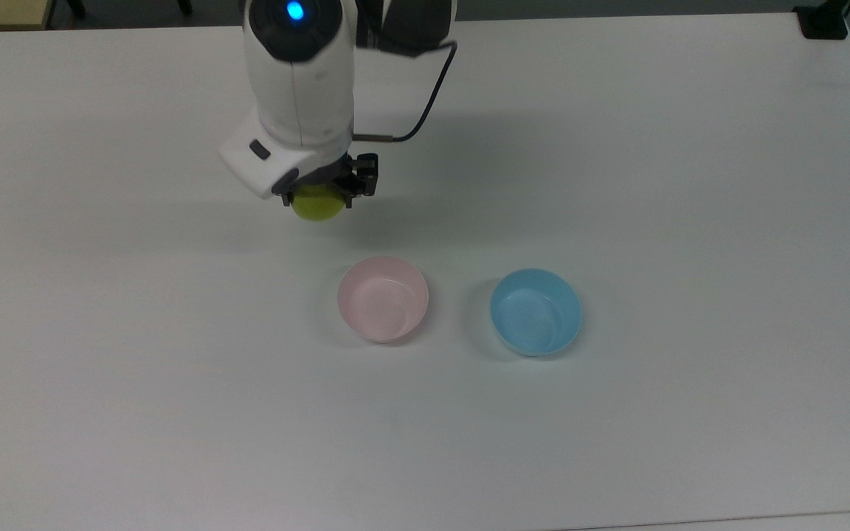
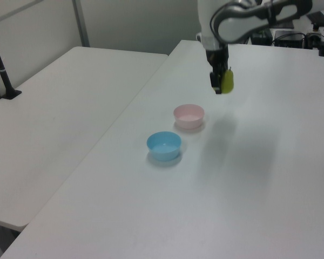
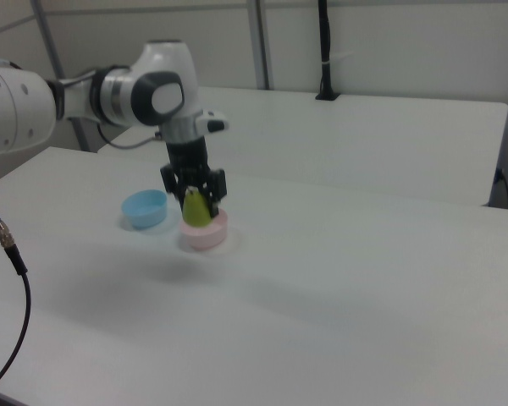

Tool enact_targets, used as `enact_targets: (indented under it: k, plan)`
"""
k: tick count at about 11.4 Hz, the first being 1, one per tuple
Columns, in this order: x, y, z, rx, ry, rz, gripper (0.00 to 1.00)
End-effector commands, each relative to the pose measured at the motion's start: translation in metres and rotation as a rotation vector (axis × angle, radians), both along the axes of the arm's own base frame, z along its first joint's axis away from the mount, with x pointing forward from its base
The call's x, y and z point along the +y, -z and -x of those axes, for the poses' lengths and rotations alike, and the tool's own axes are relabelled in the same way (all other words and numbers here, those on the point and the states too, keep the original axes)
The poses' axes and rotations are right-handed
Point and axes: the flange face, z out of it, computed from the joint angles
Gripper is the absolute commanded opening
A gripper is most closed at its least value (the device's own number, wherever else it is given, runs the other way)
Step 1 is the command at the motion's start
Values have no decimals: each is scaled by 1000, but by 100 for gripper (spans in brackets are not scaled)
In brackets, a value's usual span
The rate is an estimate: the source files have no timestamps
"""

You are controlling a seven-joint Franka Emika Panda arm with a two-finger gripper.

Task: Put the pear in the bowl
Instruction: 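Carry the held pear over the pink bowl and lower it in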

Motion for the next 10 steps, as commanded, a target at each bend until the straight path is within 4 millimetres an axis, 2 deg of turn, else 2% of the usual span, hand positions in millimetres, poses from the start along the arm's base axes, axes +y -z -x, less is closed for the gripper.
enact_targets:
  k: [1,3,6,8,10]
  plan:
    - [10,-36,-18,-82,70,-67,35]
    - [32,-26,-41,-198,158,-65,35]
    - [73,26,-66,-257,199,-51,41]
    - [87,59,-72,-247,194,-38,48]
    - [91,85,-74,-232,186,-21,49]
